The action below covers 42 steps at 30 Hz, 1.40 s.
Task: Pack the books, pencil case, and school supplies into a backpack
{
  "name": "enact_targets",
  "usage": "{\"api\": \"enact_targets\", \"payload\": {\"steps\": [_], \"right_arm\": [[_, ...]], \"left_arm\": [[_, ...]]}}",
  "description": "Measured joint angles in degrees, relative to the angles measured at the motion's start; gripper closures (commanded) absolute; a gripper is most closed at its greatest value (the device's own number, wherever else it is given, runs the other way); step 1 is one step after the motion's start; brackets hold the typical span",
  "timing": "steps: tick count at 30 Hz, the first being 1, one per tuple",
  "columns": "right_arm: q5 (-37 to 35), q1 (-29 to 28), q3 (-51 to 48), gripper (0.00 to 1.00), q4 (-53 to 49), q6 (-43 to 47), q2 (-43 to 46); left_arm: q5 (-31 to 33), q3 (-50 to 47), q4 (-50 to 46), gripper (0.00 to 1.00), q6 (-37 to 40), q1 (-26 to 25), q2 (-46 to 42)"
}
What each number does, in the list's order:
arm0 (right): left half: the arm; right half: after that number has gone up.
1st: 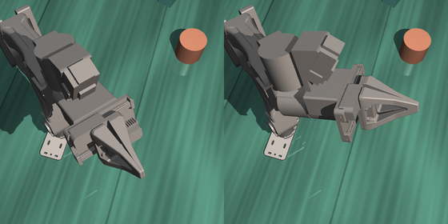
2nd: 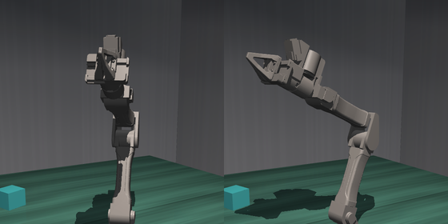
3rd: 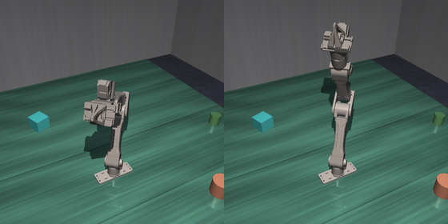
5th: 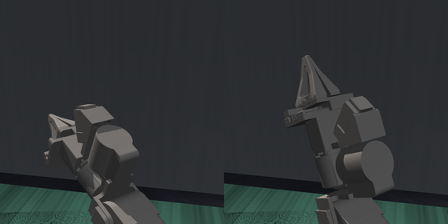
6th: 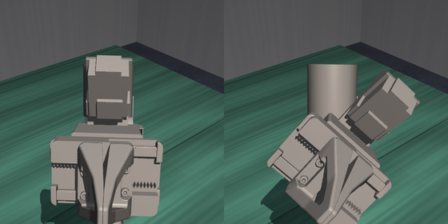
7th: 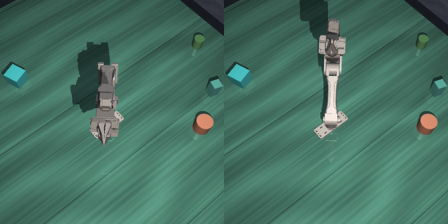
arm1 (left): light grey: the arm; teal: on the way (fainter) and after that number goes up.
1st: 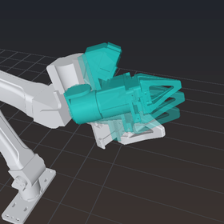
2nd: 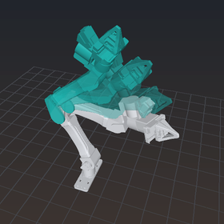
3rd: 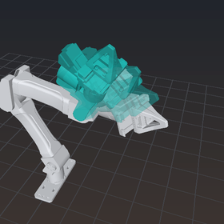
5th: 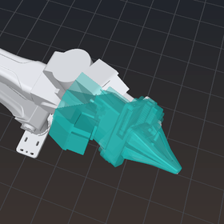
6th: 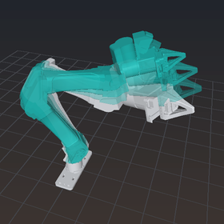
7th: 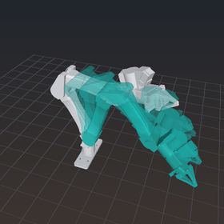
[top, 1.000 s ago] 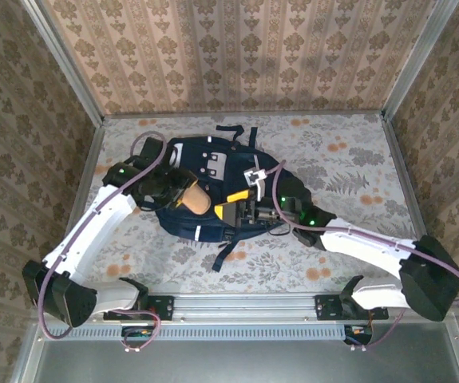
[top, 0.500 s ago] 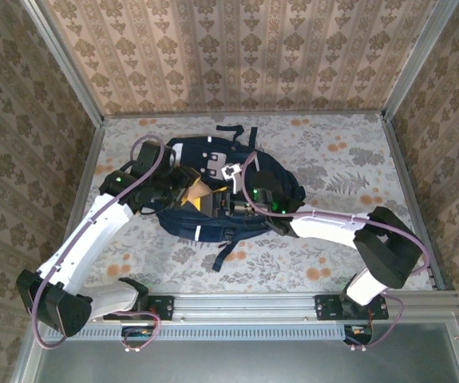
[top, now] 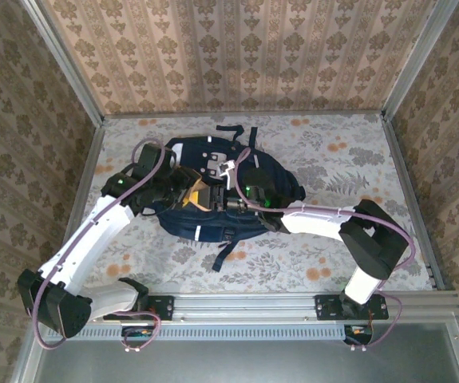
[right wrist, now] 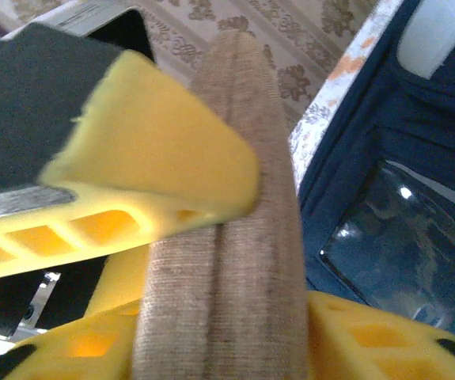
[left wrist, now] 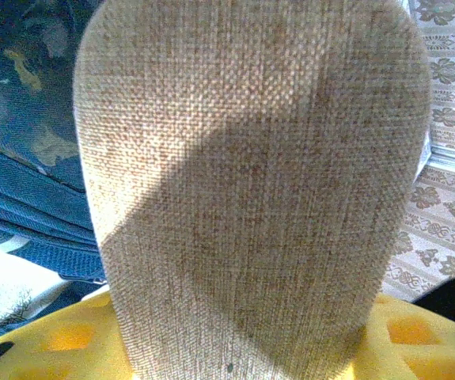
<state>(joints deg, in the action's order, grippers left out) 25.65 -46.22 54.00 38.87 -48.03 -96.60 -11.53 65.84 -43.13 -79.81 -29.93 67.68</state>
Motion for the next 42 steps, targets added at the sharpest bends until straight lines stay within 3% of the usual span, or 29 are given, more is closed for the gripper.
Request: {"api": "enact_targets", "payload": {"steps": [3,5,6,11,19,22,27,32,42], "right_arm": [[-0.4,0.0,-0.1,0.65,0.4,-0.4,0.0],[-1.3,0.1,-0.6,0.66,1.1,-0.4,0.2],[-1.9,0.3,-1.4,0.67,1.3,-0.4,0.6],[-5.9,3.7,-8.3,0.68,0.9,-0.5,6.1],[-19.1,14.9,-19.6,0.69,-14.1,2.8,29.5],[-25.5,17.6,-22.3,0.74,-22.1,4.4,42.1],[-35.5,19.0,-24.7,0.73,-35.6,5.9,60.2],[-40.6,19.0,-25.7,0.72,-45.1,6.8,70.2],[-41.9,19.0,-27.7,0.70,-51.9,8.5,73.4]], "left_arm": [[-0.3,-0.3,0.6,0.24,-0.2,0.0,0.0],[-1.0,-0.3,1.6,0.02,0.3,-0.1,0.0],[-1.3,-0.3,2.1,0.00,0.7,-0.1,0.1],[-1.5,1.0,2.8,0.00,5.6,0.0,1.2],[-0.2,12.1,3.8,0.01,27.7,-0.1,9.7],[-1.5,16.9,4.4,0.02,35.5,-1.4,16.5],[-4.2,29.7,3.5,0.05,45.2,-7.0,33.6],[-6.6,36.0,2.5,0.12,49.2,-11.4,44.2],[-10.4,38.5,3.1,0.32,49.1,-12.8,50.6]]}}
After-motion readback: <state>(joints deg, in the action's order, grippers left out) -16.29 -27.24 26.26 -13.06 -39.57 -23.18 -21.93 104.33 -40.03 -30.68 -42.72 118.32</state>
